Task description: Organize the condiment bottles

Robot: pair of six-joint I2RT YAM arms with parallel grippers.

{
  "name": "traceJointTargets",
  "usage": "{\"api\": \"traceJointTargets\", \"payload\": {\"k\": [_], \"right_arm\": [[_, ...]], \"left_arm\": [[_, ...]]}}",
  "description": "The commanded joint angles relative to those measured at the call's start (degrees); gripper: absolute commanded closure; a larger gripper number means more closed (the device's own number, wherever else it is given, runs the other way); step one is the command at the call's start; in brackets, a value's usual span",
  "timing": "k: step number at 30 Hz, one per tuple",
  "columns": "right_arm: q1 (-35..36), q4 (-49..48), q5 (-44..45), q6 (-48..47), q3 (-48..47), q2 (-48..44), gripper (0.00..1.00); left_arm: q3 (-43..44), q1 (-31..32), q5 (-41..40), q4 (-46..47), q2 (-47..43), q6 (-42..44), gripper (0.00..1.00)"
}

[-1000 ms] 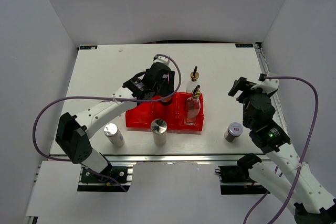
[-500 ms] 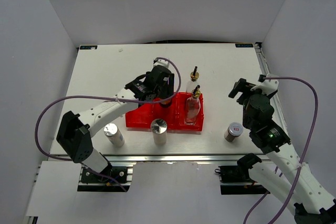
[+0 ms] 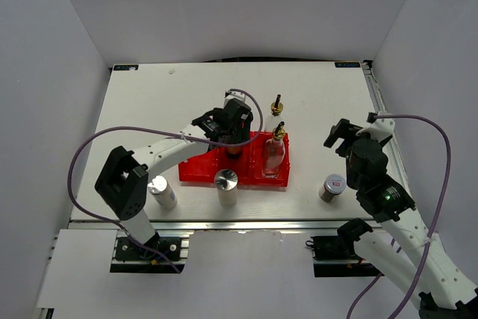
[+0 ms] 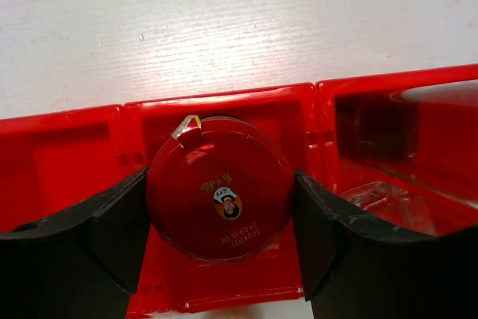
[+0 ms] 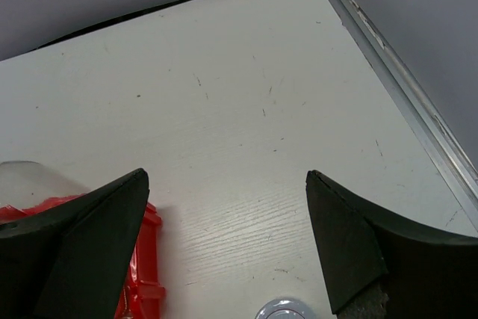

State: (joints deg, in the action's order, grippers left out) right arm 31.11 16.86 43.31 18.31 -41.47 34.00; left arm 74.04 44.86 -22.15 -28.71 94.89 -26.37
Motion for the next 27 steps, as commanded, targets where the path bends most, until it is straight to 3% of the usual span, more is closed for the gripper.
{"api": "traceJointTargets", "payload": {"k": [1,14,23,27], "right_arm": [[0.09,2.47,0.11,3.66,0.95,-1.74,0.11],[0.00,17.76,-0.59,13.15,0.60,2.47,0.11],[-0.17,24.26,-2.79,17.29,0.87,5.37,0.11],[-0.61,24.36,-4.28,19.22,2.18,6.69,0.11]], "left_arm": [[3.65,0.31,-2.28,3.75,-1.03,0.09,0.81],[3.92,0.31,-2.72,3.22,0.12,0.09,0.36],[2.07,0.31,-0.27,4.89,-3.92,0.79,0.09],[2.07,0.31,-0.26,5.16,-5.42,1.23,0.03]]}}
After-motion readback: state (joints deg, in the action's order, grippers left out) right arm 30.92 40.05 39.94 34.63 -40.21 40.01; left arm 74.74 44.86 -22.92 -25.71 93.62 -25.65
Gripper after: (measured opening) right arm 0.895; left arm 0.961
